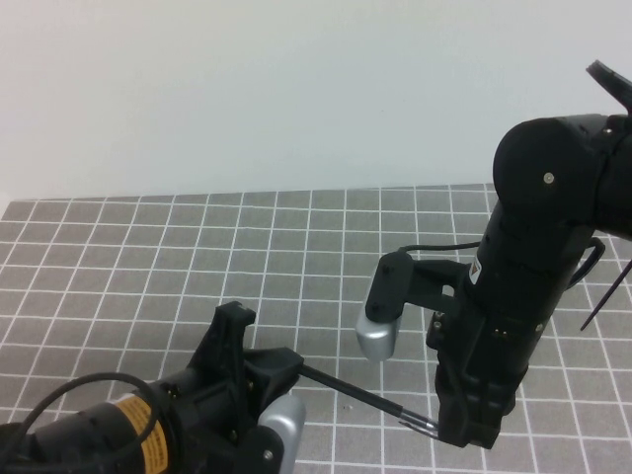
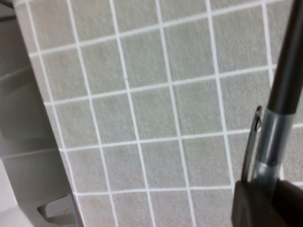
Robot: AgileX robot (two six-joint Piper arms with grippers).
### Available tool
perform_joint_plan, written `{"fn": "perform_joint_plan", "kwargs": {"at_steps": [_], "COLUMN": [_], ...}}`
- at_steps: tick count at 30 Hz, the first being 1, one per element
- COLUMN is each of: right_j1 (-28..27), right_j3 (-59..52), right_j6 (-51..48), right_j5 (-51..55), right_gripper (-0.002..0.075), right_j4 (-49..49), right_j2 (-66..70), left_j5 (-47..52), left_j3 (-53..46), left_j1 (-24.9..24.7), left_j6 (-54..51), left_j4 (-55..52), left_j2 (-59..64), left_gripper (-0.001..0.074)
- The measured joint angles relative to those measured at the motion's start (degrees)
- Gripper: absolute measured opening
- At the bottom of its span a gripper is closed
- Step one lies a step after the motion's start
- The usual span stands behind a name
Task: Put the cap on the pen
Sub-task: Put the cap on the pen
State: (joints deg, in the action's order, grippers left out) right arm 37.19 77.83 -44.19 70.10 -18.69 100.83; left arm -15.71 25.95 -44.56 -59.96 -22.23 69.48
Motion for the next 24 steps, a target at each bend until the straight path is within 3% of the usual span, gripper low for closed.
{"fn": "perform_joint_plan", "kwargs": {"at_steps": [14, 24], "right_j1": [-0.1, 0.1], "right_j3": [-0.1, 0.5], "right_j6": [0.7, 0.8], "right_j5": [0.0, -0.3], "right_gripper": [0.0054, 0.0054], "right_j4": [0.0, -1.7], "right_j2": [0.0, -0.1], "left_j5": [0.1, -2.4], "left_j3": [0.0, 0.0], "left_j1": [-0.3, -1.0], "left_j6": [-0.1, 3.9], "left_j4": [5.9, 5.4], "left_j2": [0.0, 0.0], "left_gripper": [0.0043, 0.024]}}
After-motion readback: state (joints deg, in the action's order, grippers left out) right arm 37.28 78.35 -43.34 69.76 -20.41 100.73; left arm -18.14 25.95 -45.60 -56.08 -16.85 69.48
